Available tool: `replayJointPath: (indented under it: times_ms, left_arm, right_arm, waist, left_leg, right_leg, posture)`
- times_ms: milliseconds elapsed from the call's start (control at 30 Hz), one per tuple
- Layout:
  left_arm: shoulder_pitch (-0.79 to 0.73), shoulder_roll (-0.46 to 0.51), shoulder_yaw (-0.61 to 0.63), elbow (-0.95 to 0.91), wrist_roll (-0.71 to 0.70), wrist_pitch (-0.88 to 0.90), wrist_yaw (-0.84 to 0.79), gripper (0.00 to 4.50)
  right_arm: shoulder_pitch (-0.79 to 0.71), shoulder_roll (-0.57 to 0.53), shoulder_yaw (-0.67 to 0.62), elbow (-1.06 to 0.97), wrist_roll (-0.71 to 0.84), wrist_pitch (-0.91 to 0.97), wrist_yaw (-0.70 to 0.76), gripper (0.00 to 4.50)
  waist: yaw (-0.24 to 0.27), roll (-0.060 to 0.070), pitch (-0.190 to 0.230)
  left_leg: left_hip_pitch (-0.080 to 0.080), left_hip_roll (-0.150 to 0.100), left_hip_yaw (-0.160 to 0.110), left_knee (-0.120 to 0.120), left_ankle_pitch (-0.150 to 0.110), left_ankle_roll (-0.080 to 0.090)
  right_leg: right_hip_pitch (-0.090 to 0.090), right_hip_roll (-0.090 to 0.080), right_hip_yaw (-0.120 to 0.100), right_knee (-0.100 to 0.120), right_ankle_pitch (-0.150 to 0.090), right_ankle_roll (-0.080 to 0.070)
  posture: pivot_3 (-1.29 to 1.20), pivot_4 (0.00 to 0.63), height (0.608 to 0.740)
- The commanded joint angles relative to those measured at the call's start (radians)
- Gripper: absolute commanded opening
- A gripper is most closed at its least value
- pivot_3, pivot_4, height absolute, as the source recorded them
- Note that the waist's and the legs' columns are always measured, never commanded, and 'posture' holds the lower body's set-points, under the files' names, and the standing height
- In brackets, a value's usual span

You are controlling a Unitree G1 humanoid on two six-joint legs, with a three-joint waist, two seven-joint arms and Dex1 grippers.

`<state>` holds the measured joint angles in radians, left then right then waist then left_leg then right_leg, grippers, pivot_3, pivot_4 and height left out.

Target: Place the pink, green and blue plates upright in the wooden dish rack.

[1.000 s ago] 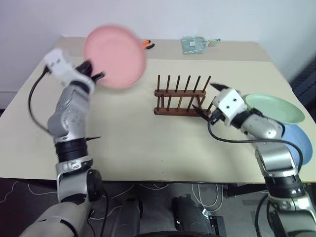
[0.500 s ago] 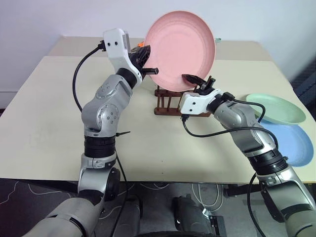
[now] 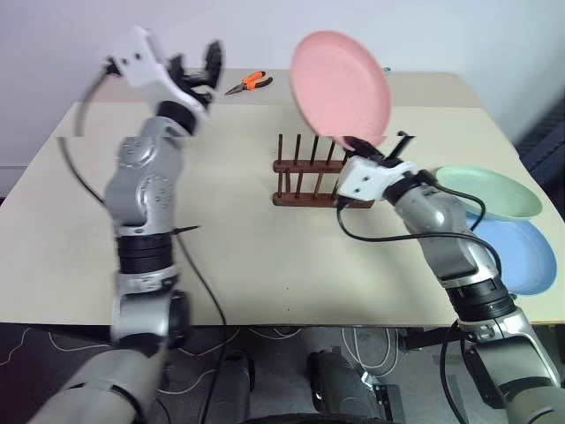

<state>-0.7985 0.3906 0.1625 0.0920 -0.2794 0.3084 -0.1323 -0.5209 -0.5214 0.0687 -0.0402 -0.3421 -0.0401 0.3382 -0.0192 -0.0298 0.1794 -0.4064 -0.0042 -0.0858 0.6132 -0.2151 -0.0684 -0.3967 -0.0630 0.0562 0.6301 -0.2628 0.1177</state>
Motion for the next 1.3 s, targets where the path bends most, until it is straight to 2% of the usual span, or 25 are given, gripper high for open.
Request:
replayJointPath:
  times_ms: [33,133,233,333,800,1100,1200,1300]
  left_arm:
    - [0.097,0.023,-0.12,-0.011,0.005,-0.099,-0.257,3.85]
    - [0.191,0.026,-0.182,-0.085,-0.069,-0.09,-0.458,3.85]
    - [0.27,0.038,-0.27,-0.166,-0.122,-0.028,-0.619,3.85]
    - [0.317,0.048,-0.34,-0.227,-0.114,-0.005,-0.695,3.85]
    - [0.361,0.032,-0.382,-0.285,-0.091,0.048,-0.744,3.85]
    - [0.37,0.029,-0.39,-0.301,-0.076,0.05,-0.742,3.85]
    - [0.372,0.028,-0.388,-0.303,-0.075,0.054,-0.743,3.91]
    - [0.374,0.029,-0.391,-0.306,-0.072,0.056,-0.743,3.91]
  right_arm:
    - [0.012,0.094,-0.163,-0.193,0.376,0.159,0.072,0.0]
    - [0.035,0.17,-0.265,-0.314,0.686,0.395,0.103,0.0]
    - [0.052,0.19,-0.323,-0.357,0.831,0.526,0.079,0.0]
    - [0.074,0.158,-0.331,-0.349,0.836,0.561,0.071,0.0]
    - [0.108,0.093,-0.325,-0.298,0.9,0.594,0.151,0.0]
    - [0.064,0.089,-0.406,-0.18,1.031,0.678,0.156,0.0]
    - [0.07,0.033,-0.374,-0.174,0.955,0.63,0.182,1.06]
    - [0.079,-0.022,-0.348,-0.172,0.872,0.549,0.202,2.5]
  waist:
    - [0.008,0.0,0.0]
    - [0.012,0.0,0.0]
    - [0.005,0.0,0.001]
    - [0.001,0.004,0.001]
    - [0.001,0.007,0.001]
    - [0.001,0.007,0.001]
    - [0.001,0.007,0.002]
    - [0.002,0.008,0.002]
  left_leg:
    - [0.0,0.0,0.0,0.0,0.0,0.0]
    - [-0.001,0.0,-0.002,0.002,0.0,0.0]
    - [-0.001,0.0,-0.002,0.002,0.0,0.0]
    - [0.0,0.001,-0.001,0.001,0.0,0.0]
    - [0.0,0.001,0.0,0.001,0.0,0.001]
    - [0.0,0.001,0.0,0.002,0.0,0.001]
    - [0.0,0.001,0.0,0.001,0.0,0.001]
    - [-0.001,0.001,0.0,0.002,0.0,0.001]
  right_leg:
    - [0.001,0.0,0.0,0.0,0.0,0.0]
    - [0.002,-0.001,-0.001,-0.001,0.0,0.0]
    - [0.001,-0.001,-0.001,0.0,0.0,0.0]
    - [0.001,-0.001,-0.001,0.0,-0.001,-0.002]
    - [0.0,0.0,0.0,0.0,0.0,-0.001]
    - [0.0,0.0,0.0,0.001,0.0,-0.001]
    - [0.0,0.0,0.0,0.001,0.0,-0.001]
    - [0.0,0.0,0.0,0.0,0.0,-0.001]
  posture:
    - [0.0,0.15,0.74]
    - [0.0,0.15,0.74]
    - [0.0,0.15,0.74]
    - [0.0,0.15,0.74]
    - [0.0,0.15,0.74]
    - [0.0,0.15,0.74]
    - [0.0,0.15,0.74]
    - [0.0,0.15,0.74]
